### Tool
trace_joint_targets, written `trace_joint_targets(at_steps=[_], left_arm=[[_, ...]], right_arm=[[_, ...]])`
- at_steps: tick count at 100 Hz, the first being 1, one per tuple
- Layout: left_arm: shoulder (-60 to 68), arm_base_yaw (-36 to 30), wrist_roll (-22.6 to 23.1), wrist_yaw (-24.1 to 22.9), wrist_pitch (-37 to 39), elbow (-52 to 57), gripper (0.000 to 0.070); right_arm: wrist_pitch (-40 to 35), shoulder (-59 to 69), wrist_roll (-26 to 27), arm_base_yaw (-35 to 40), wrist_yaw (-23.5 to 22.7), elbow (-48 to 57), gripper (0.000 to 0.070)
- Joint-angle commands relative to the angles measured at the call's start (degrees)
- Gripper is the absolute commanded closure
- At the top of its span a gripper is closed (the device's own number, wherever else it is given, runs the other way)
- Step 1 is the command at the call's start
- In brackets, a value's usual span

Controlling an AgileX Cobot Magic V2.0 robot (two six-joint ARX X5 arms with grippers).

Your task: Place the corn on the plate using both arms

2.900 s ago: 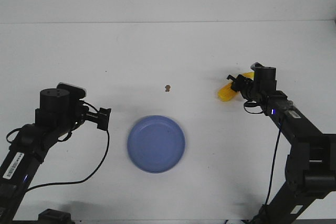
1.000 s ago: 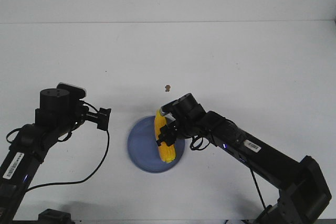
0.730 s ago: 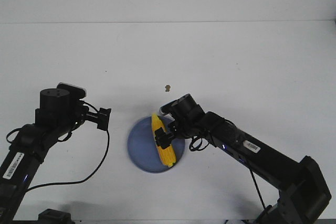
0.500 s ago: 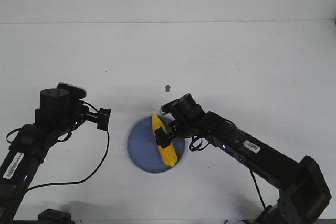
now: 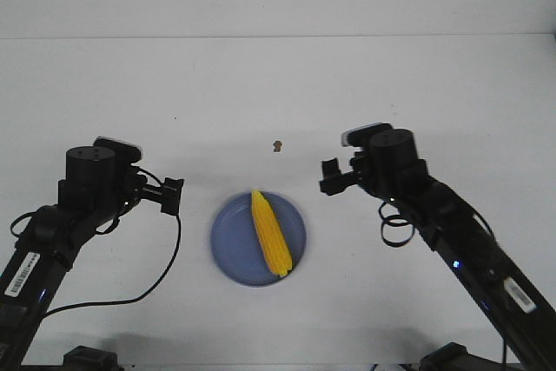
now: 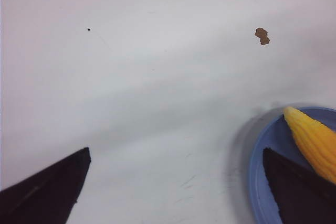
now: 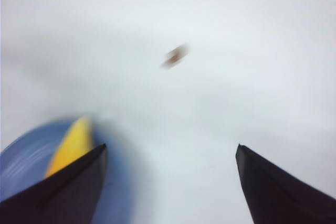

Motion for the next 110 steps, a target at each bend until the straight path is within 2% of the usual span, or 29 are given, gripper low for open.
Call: trace_joint_targets(at_steps=[1,27,42,60,78,95,110], left_arm=[[0.59,-0.09,-0.59,0.02,0.55,0.72,0.0000],[-0.33,-0.09,-2.43,0.00,1.92,0.59,0.0000],[-3.30,-0.02,-2.49,-0.04,2.36,0.15,0.0000],[-10.73,0.00,-3.80,-0.13,7.72,-4.96,0.0000],[-20.65,0.94,-5.42,-2.64,11.26,-15.17,0.0000],[-30.03,1.42,-8.15,-3.34,11.72,-22.77,0.0000],[-37.09,1.40,-9.70,-4.92,11.58,-26.60,0.0000]], right_arm=[[-0.61,-2.95,-2.97,-2.36,1.05,0.81,0.0187],[-2.12,-16.87,-4.81,-15.67,2.43,-3.15,0.0186],[-0.61,-24.92,-5.51,-19.63,2.62,-8.76,0.0186],[2.89,-35.32,-6.64,-20.46,4.07,-18.21,0.0186],[2.99,-45.00,-6.73,-20.39,4.07,-26.95,0.0186],[2.47,-52.85,-5.77,-20.39,3.54,-33.05,0.0187],[2.62,-57.35,-5.88,-20.39,3.67,-33.62,0.0187]])
